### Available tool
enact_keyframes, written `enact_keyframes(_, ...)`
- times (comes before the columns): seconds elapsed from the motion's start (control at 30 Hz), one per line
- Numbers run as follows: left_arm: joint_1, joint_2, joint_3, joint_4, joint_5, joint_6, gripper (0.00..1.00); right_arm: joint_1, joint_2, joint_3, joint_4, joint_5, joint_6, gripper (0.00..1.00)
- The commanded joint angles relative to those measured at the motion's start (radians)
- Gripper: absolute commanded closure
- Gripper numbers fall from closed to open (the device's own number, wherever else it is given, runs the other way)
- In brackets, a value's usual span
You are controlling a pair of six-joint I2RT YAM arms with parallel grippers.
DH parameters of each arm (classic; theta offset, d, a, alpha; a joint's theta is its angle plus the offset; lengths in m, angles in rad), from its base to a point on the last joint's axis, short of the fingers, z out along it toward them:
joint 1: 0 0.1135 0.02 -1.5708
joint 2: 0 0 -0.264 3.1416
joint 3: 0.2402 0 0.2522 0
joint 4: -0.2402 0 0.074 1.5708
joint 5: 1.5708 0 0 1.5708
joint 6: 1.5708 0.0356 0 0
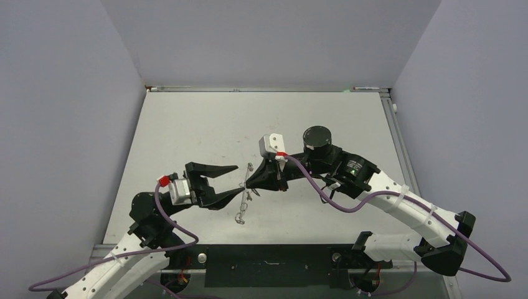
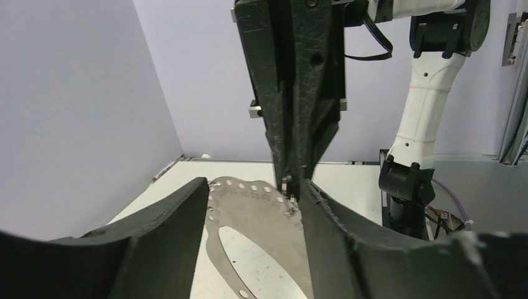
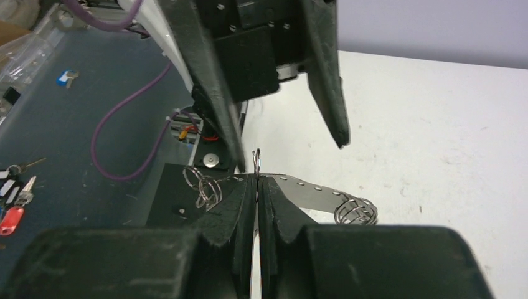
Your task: Put the keys on the keyring
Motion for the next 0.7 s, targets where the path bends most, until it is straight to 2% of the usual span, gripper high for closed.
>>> enact_keyframes(0.0,-0.004,-0.059,0.099,-0.19,0.024,0.125,0.42,-0.005,-0.003,0.08,-0.044,0.076,-0.08,0.95)
enact_keyframes(0.13,-0.004,-0.093,0.143,-0.336,0.021,0.196,0.37,-0.004,-0.006,0.105,-0.112,0.113,-0.107,0.95)
enact_keyframes(0.33,-0.004,-0.047,0.248,-0.542,0.072,0.276,0.42,-0.004,-0.007,0.159,-0.232,0.171,-0.156,0.95)
enact_keyframes(0.47,-0.004,0.005,0.319,-0.638,0.103,0.322,0.51,-0.004,-0.015,0.178,-0.312,0.226,-0.181,0.95)
enact_keyframes(0.67,-0.006,0.141,0.466,-0.822,0.222,0.373,0.54,0.022,-0.05,0.171,-0.397,0.311,-0.189,0.95)
